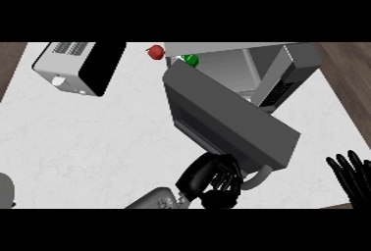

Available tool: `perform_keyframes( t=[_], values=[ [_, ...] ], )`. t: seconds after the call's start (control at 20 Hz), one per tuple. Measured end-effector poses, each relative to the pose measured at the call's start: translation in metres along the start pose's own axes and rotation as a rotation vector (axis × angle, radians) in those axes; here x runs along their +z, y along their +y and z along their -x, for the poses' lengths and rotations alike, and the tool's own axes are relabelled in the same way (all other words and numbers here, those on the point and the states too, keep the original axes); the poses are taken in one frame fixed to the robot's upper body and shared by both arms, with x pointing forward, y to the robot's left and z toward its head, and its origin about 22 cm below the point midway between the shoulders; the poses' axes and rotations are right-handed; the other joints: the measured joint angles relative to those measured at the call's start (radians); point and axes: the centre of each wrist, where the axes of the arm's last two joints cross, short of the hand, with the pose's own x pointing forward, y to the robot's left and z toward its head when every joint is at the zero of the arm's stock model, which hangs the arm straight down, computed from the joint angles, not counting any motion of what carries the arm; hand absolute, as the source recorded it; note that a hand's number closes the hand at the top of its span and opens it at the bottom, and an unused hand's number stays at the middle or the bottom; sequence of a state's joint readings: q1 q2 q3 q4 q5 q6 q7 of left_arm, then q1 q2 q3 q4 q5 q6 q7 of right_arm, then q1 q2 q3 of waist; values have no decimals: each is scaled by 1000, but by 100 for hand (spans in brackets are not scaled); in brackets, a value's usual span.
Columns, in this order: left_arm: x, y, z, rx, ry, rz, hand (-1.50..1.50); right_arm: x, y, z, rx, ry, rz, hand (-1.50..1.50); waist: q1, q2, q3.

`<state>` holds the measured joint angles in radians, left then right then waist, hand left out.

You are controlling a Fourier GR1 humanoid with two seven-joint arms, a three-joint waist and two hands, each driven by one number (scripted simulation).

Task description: Pick up the milk, place it into the microwave and close the microwave

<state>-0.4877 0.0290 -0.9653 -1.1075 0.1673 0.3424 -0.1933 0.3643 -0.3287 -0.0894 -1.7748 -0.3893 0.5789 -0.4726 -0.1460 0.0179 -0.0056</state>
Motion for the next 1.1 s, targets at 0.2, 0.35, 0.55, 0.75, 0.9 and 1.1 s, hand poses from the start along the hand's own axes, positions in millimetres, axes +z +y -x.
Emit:
perform_keyframes(
  t=[0.2,0.35,0.55,0.75,0.9,1.1],
  values=[
    [-12,1,-11,16,-32,-72,150,-10,5,-9,-12,-13,-41,-150,-19,6,-1],
    [-23,6,-18,25,-50,-128,150,-12,8,-16,-19,-12,-58,-150,-37,9,-1],
    [-40,18,-27,22,-62,-193,150,-18,12,-25,-24,-16,-75,-150,-54,16,-1],
    [-56,30,-36,21,-70,-252,150,-22,13,-32,-27,-14,-74,-150,-67,22,0],
    [-66,39,-38,25,-68,-283,150,-24,13,-38,-28,-12,-82,-150,-77,28,0],
    [-76,50,-41,45,-65,-318,150,-26,14,-42,-32,-5,-78,-150,-89,35,1]
  ],
)
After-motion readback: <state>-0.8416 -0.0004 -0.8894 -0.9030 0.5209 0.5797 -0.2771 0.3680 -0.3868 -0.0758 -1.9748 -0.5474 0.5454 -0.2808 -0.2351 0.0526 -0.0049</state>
